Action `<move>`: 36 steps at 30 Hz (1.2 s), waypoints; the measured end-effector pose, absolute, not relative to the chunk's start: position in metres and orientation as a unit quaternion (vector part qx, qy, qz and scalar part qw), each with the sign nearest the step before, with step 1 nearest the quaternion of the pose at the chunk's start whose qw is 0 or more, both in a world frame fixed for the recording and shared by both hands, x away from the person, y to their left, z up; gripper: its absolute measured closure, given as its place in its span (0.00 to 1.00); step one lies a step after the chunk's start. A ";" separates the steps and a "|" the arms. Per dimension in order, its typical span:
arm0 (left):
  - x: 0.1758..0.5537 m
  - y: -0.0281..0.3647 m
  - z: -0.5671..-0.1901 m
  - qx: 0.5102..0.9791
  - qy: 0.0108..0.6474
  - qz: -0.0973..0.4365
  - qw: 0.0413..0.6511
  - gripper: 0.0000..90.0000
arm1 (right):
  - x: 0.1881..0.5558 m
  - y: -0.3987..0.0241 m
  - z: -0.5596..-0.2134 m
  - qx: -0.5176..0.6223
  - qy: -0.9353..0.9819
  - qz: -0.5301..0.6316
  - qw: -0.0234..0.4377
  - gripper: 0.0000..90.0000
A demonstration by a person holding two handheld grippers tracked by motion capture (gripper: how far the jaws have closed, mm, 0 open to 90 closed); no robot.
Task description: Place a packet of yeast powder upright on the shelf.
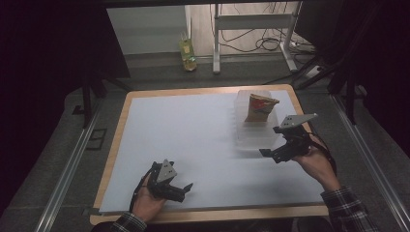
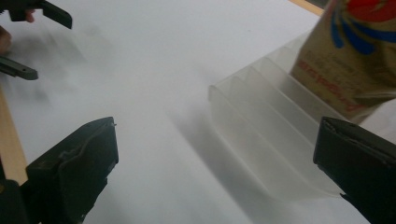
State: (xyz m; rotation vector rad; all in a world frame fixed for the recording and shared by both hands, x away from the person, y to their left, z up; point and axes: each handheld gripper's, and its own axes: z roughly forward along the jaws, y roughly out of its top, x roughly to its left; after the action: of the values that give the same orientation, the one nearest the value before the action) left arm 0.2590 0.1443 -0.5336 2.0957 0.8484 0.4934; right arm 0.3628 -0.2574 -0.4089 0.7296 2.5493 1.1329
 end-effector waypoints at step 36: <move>0.258 0.143 -0.534 0.834 0.326 0.202 0.397 0.00 | 0.299 -0.233 -0.439 0.236 0.880 0.398 0.113 0.00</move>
State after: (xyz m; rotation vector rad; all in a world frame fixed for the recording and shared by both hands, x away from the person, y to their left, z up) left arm 0.2578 0.1431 -0.5337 2.1128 0.8252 0.5115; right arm 0.2990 -0.2327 -0.4394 0.6910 2.5804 1.1666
